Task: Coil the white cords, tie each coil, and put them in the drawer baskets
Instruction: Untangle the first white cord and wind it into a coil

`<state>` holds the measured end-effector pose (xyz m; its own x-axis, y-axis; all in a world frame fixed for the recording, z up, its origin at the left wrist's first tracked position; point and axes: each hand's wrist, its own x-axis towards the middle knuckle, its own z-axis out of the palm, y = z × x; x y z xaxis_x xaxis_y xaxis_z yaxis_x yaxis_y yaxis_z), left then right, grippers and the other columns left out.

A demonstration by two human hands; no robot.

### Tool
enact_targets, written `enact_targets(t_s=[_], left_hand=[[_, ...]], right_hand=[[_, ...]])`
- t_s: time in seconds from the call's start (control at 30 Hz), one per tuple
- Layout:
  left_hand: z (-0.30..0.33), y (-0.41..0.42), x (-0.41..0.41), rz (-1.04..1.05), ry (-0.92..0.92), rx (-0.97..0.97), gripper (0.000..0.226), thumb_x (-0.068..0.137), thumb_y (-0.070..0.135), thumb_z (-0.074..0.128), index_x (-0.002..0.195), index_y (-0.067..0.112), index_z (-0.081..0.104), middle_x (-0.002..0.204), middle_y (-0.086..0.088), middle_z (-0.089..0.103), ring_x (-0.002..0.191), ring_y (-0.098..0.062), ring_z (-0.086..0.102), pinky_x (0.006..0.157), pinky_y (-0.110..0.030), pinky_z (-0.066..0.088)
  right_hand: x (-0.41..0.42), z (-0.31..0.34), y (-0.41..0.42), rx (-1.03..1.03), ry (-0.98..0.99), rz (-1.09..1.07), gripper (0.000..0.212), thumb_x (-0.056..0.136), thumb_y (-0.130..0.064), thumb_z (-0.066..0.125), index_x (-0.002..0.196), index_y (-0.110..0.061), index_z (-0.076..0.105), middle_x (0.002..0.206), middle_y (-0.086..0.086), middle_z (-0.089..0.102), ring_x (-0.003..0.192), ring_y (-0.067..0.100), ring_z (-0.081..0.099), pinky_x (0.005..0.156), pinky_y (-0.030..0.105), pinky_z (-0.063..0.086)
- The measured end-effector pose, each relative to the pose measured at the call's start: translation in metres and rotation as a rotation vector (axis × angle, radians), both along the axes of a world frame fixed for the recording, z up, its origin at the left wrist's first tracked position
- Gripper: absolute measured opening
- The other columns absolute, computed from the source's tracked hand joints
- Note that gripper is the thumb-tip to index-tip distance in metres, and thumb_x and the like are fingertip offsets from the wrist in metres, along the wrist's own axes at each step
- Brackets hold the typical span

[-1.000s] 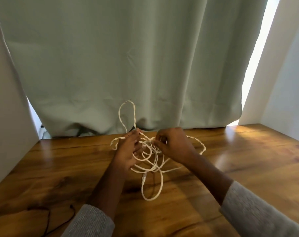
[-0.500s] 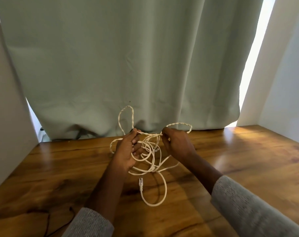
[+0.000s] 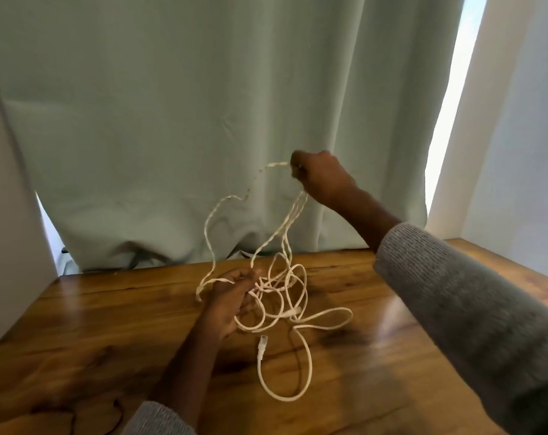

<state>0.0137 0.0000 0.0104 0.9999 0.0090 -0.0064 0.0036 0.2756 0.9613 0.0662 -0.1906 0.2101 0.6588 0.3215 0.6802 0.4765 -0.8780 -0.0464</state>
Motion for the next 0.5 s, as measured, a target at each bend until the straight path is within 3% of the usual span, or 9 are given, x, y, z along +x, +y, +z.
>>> enact_targets(t_s=[0.1,0.17,0.3,0.43,0.5], left_hand=[[0.0,-0.002,-0.001,-0.007,-0.013,0.011,0.02,0.092,0.024,0.068,0.109,0.014,0.07,0.083,-0.005,0.071,0.05,-0.007,0.058,0.04,-0.018,0.043],[0.003,-0.004,-0.002,0.009,-0.023,0.005,0.017,0.093,0.024,0.066,0.108,0.016,0.07,0.075,-0.002,0.067,0.043,-0.003,0.053,0.038,-0.018,0.041],[0.013,-0.008,-0.002,0.02,-0.102,-0.095,0.028,0.091,0.027,0.069,0.114,0.011,0.067,0.056,0.002,0.041,0.038,-0.005,0.032,0.036,-0.019,0.03],[0.037,-0.011,-0.007,0.051,-0.231,-0.1,0.026,0.089,0.028,0.07,0.114,0.021,0.07,0.051,0.006,0.046,0.039,-0.007,0.03,0.038,-0.02,0.027],[0.05,-0.014,-0.008,0.119,-0.286,-0.037,0.021,0.087,0.026,0.073,0.108,0.022,0.072,0.054,0.007,0.054,0.039,-0.007,0.034,0.038,-0.02,0.03]], right_hand=[[-0.002,0.01,-0.002,0.26,-0.088,0.042,0.007,0.098,-0.02,0.06,0.095,-0.015,0.065,0.082,0.009,0.069,0.067,0.027,0.067,0.066,0.044,0.06],[-0.003,0.01,-0.003,0.207,-0.026,0.029,0.006,0.096,-0.02,0.066,0.096,-0.015,0.07,0.083,0.006,0.071,0.069,0.023,0.07,0.071,0.043,0.062],[-0.011,0.006,0.005,0.141,0.094,0.21,0.013,0.09,-0.021,0.075,0.095,-0.01,0.075,0.073,0.001,0.073,0.058,0.011,0.07,0.067,0.027,0.061],[-0.018,-0.009,0.027,0.078,0.26,0.405,0.012,0.087,-0.02,0.077,0.094,-0.01,0.078,0.07,-0.003,0.072,0.054,0.004,0.066,0.057,0.013,0.051],[-0.019,-0.015,0.036,0.09,0.32,0.456,0.013,0.086,-0.021,0.078,0.093,-0.009,0.078,0.072,0.0,0.073,0.055,0.008,0.067,0.055,0.013,0.05]])
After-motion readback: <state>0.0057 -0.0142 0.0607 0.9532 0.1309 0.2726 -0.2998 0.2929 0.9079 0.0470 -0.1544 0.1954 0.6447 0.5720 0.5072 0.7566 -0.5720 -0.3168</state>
